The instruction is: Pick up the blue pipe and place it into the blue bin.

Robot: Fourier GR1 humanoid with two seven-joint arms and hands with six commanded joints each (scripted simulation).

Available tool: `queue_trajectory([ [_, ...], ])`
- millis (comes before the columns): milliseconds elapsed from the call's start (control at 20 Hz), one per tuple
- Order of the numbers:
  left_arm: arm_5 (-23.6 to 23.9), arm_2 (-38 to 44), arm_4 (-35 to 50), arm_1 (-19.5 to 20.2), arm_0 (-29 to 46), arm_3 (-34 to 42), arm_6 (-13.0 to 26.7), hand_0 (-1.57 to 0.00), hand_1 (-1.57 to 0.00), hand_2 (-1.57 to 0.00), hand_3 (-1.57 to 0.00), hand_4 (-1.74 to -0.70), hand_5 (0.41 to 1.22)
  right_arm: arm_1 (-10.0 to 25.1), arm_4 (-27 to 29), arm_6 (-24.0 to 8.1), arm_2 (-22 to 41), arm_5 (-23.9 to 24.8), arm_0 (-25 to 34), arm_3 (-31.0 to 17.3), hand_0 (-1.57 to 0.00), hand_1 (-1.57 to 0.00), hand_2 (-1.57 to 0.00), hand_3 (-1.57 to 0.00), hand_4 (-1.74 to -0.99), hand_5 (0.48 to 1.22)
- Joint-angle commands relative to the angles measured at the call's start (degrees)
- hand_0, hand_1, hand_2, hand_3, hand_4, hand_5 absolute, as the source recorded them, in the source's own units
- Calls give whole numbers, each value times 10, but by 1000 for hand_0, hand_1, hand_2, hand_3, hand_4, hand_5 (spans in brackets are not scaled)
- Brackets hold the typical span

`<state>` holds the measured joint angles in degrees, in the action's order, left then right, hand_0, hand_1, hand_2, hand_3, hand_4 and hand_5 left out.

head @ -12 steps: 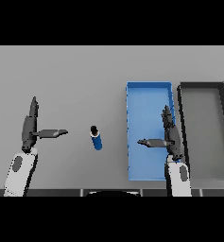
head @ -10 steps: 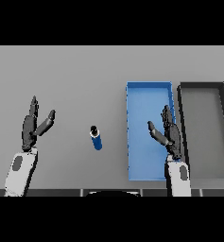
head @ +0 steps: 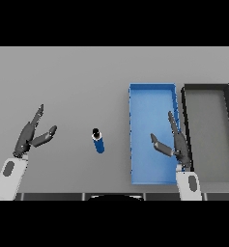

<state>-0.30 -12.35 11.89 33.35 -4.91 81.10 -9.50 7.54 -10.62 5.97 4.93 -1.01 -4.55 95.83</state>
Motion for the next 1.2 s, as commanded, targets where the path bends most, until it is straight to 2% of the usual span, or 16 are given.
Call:
queue_trajectory([
  [0, -6, 2, 5, 4, -6, 0, 4, 1, 1, 1, 1, -960, 594, 1, 1, 3, 0, -1, -4, 2, 1, 1, 1, 1, -1206, 625],
  [150, -54, -8, 20, 23, 17, 22, -22, 1, 1, 1, 1, -976, 584, 11, 6, -5, -7, -5, 5, 1, 1, 1, 1, 1, -1192, 621],
  [300, -89, -34, 16, 44, 38, 63, -16, 1, 1, 1, 1, -1026, 549, 9, 2, -1, -2, -7, 5, -6, 1, 1, 1, 1, -1179, 616],
  [450, -120, -75, 12, 38, 49, 96, 11, 1, 1, 1, 1, -1095, 510, 11, 1, -1, 0, -9, 7, 0, 1, 1, 1, 1, -1173, 616],
  [500, -123, -88, 7, 33, 47, 105, 28, 1, 1, 1, 1, -1113, 497, 13, -1, -7, 0, -10, 5, 1, 1, 1, 1, 1, -1164, 617],
  [800, -121, -147, -36, -19, 27, 109, 62, 1, 1, 1, 1, -1144, 452, 6, 7, -17, -1, -9, 0, 10, 1, 1, 1, 1, -1205, 618],
  [900, -117, -159, -49, -45, 16, 91, 58, 1, 1, 1, 1, -1147, 452, 6, 6, -8, -1, -10, 1, 2, 1, 1, 1, 1, -1218, 627],
  [950, -114, -164, -57, -58, 11, 82, 47, 1, 1, 1, 1, -1151, 456, 5, 8, -12, -1, -10, 2, 8, 1, 1, 1, 1, -1217, 626],
  [1150, -100, -169, -66, -106, -21, 38, 44, 1, 1, 1, 1, -1150, 460, 3, 3, -23, -1, -7, 3, 4, 1, 1, 1, 1, -1202, 621],
])
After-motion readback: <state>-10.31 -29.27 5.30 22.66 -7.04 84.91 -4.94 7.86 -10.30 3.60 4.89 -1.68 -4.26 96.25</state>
